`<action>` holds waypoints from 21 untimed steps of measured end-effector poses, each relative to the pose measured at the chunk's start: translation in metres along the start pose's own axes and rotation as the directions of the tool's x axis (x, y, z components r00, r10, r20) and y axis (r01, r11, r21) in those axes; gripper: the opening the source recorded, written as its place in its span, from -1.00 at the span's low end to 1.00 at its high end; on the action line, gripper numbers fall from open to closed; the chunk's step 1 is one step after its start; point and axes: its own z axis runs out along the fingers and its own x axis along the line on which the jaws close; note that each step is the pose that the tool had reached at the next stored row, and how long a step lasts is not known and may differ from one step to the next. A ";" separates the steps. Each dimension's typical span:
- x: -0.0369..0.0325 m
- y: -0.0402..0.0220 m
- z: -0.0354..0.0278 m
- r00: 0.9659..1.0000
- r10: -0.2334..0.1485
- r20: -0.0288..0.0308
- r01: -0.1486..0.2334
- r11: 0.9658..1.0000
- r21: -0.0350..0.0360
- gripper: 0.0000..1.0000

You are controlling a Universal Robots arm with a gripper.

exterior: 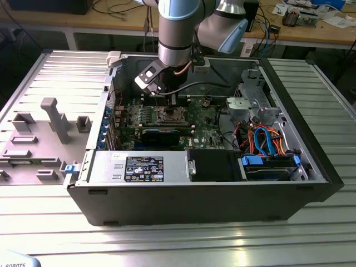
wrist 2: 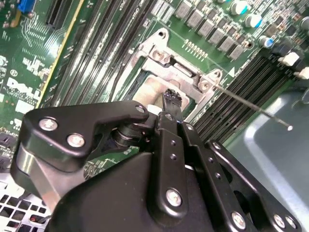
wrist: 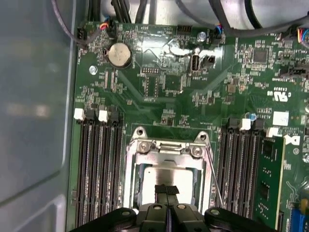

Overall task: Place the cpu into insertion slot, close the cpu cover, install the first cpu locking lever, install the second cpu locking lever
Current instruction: 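Close the cpu cover, then install the first cpu locking lever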

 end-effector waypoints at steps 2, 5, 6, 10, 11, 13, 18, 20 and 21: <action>-0.0002 0.0035 -0.0001 1.000 0.000 0.001 0.000 1.000 0.000 -0.79; -0.0005 0.0066 -0.0001 1.000 0.000 0.002 0.000 1.000 0.000 -0.79; -0.0005 0.0070 -0.0001 1.000 0.000 0.002 0.000 1.000 0.000 -0.79; -0.0005 0.0076 -0.0001 1.000 0.000 0.002 0.000 1.000 0.000 -0.79; -0.0005 0.0076 -0.0001 1.000 0.000 0.002 0.000 1.000 0.000 -0.79; -0.0006 0.0077 -0.0001 1.000 0.000 0.002 0.000 1.000 0.000 -0.79; -0.0005 0.0081 -0.0003 1.000 0.000 0.002 0.000 1.000 0.000 -0.79; -0.0005 0.0080 -0.0031 1.000 0.000 0.002 0.000 1.000 0.000 -0.79; -0.0004 0.0080 -0.0045 1.000 0.000 0.002 0.000 1.000 0.000 -0.79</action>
